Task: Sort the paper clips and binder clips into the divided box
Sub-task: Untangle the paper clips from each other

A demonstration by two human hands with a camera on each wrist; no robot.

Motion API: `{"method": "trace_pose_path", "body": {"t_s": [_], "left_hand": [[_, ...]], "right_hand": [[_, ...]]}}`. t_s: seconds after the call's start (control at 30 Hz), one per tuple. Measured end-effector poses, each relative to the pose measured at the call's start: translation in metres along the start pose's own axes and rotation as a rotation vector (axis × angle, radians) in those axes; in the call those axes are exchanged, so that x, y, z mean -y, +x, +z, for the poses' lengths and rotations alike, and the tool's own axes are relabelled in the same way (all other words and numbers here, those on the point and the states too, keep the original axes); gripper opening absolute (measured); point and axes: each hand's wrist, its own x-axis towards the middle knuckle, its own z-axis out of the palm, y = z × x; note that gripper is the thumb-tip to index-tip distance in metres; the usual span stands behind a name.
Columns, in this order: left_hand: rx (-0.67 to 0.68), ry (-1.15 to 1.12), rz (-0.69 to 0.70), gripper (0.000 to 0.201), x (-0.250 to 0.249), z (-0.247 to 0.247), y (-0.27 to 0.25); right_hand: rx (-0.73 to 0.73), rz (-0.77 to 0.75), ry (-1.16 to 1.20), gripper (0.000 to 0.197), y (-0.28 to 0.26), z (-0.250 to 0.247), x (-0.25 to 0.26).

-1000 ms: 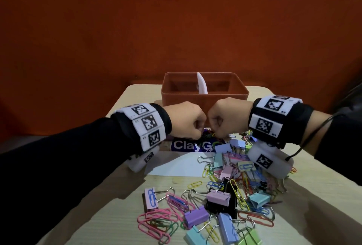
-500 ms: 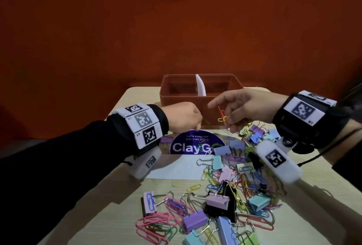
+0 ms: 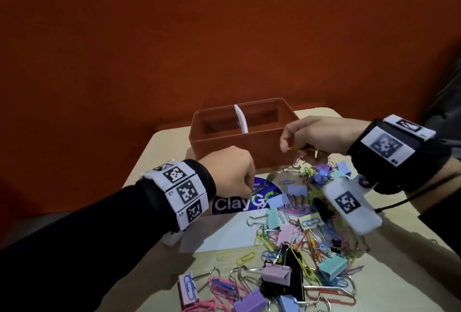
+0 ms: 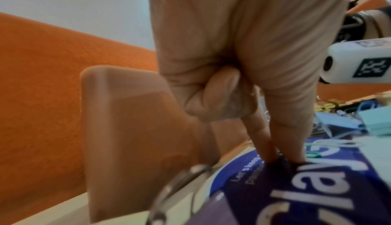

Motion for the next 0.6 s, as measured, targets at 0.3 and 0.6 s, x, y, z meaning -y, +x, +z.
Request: {"method": "trace_pose_path", "body": {"t_s": [0.3, 0.6], "left_hand": [[0.021, -0.001, 0.053, 0.034, 0.000, -0.001, 0.003], [-0.007, 0.032, 0.088, 0.023, -0.005, 0.002, 0.008]], "right_hand": [[-0.007, -0.018, -0.201, 0.008, -0.001, 0.009, -0.007], [0.063, 0.043, -0.087, 0.017, 0.003, 0.015, -0.009]]}}
